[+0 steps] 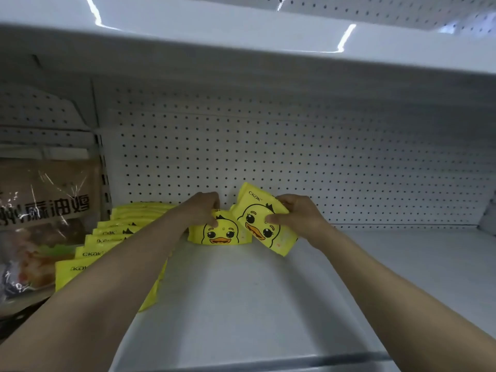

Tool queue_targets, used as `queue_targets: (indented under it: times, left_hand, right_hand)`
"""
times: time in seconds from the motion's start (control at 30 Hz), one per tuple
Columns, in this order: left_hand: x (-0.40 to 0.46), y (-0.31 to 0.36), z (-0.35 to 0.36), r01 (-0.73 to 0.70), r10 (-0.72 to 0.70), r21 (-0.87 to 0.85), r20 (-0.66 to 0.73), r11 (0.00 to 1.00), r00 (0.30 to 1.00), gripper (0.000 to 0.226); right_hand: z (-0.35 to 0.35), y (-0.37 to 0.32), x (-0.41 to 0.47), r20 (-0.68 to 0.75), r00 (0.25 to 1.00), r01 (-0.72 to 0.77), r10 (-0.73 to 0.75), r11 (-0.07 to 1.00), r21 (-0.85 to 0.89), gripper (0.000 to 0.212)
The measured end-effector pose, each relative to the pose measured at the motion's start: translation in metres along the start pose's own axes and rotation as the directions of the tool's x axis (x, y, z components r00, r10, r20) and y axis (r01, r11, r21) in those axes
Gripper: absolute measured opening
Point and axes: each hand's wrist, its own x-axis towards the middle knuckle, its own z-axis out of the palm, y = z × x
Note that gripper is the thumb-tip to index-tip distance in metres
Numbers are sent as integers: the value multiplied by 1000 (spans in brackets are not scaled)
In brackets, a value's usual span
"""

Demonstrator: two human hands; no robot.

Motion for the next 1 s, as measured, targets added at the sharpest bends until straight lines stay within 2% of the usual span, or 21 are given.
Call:
queue_targets:
  times: [0.3, 0.6, 0.77, 0.9, 1.0]
  left_hand:
    - [10, -12, 6, 1, 10, 133, -88, 991, 996, 41]
    - [18, -24, 8, 47, -18, 208, -140, 977, 990, 51]
    - [18, -20, 3, 61, -16, 336, -135, 940, 991, 29]
    - [19, -13, 3, 132, -65, 414, -172, 901, 983, 36]
    - [16, -10, 3, 160, -76, 405, -216, 900, 974, 64]
  right_hand:
    - [-6, 19, 28, 25, 999, 21, -21, 1000, -18, 37]
    - [-12, 32, 50, 38, 999, 13, -14, 1000, 20, 38]
    - [-9, 33, 54, 40, 999, 22, -23, 999, 25, 40]
    - [-8, 32, 55, 45, 999, 28, -29, 999, 29, 39]
    - [-6, 30, 56, 51, 998, 42, -43, 999, 23, 39]
